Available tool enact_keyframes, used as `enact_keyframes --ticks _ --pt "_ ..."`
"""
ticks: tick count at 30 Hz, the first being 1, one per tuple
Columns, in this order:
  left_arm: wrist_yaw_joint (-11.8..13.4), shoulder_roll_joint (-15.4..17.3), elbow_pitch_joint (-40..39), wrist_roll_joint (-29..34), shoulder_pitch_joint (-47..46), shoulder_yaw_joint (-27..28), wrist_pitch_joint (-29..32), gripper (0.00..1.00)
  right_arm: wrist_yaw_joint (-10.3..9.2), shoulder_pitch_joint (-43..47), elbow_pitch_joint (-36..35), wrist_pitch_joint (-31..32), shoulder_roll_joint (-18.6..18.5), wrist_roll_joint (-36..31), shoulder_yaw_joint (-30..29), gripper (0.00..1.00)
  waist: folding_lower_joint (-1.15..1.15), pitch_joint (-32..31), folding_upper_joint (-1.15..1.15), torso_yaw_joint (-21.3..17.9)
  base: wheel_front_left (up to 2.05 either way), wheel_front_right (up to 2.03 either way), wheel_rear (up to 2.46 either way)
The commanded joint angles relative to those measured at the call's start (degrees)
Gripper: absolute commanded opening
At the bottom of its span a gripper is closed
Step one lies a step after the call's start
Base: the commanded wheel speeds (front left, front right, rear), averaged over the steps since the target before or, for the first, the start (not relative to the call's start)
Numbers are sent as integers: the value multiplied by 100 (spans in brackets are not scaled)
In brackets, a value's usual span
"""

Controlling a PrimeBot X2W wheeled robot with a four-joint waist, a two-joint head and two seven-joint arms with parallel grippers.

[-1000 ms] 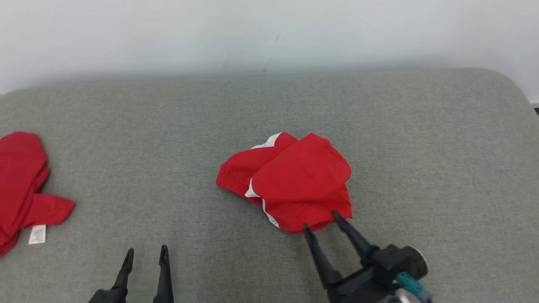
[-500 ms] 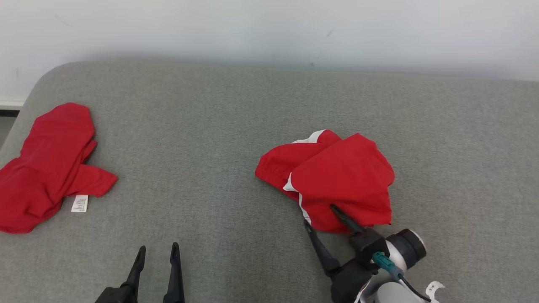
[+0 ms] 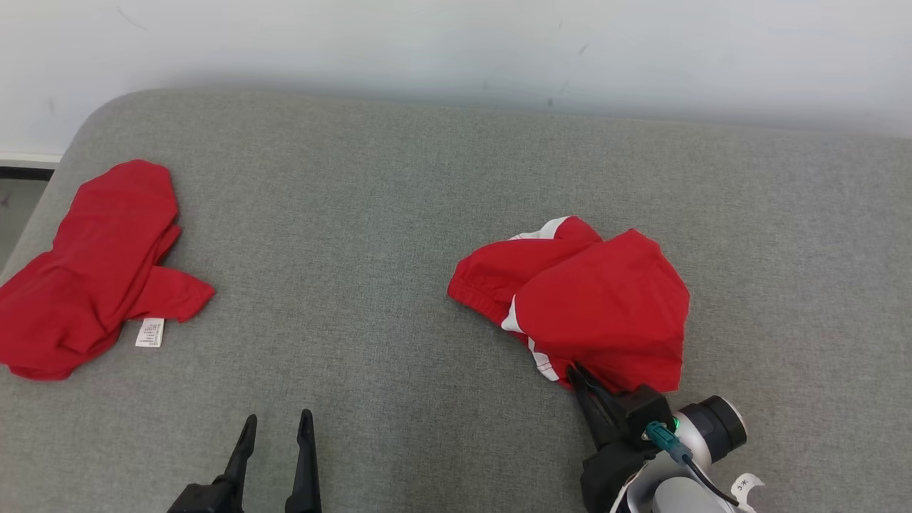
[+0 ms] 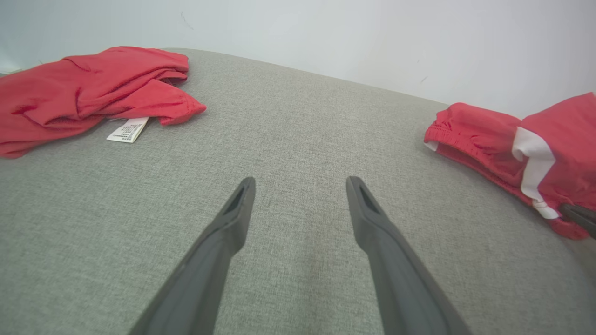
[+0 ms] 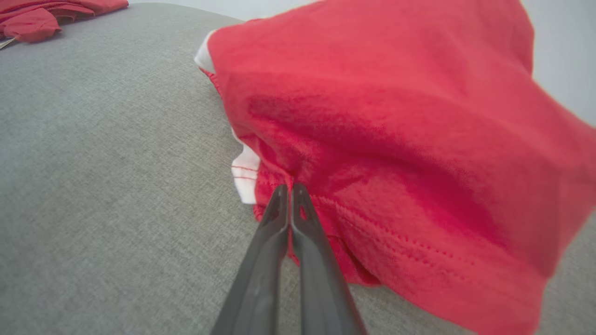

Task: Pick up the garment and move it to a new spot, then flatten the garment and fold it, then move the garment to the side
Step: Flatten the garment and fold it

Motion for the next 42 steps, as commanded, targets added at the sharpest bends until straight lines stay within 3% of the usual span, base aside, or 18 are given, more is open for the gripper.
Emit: enact_keyframes --ticks 1,7,15,21,27,30,34,42 --pt "12 -2 30 -20 -66 3 -20 100 5 -47 46 0 15 16 -3 0 0 -15 0 -18 0 0 0" --pt "-19 -2 56 -52 -79 -53 -20 100 5 -80 -499 -1 37 325 165 0 0 -46 0 -60 0 0 0" --pt "-56 -2 143 -62 -10 -166 -20 100 5 -287 -2548 -1 -11 1315 1136 0 0 -182 0 -139 0 0 0" --pt "-95 -2 259 -78 -64 -362 -20 100 5 -1507 -3708 -1 15 2203 1958 0 0 -311 0 -35 0 0 0" --pt "-105 -1 359 -130 -76 -643 -20 100 5 -2681 -4256 0 41 2891 1728 0 0 -360 0 279 0 0 0" --pt "-83 -1 369 -171 -24 -741 -20 100 5 -2808 -3995 1 -27 2715 1611 0 0 -331 0 372 0 0 0" --pt "-43 -5 333 -243 -42 -757 -20 100 4 -2519 -3375 0 -662 2474 1429 0 0 -186 0 390 0 0 0" --pt "-46 -1 363 -190 -224 -814 -20 100 5 -1412 -1261 -1 -1574 2434 624 0 0 58 0 268 0 0 0"
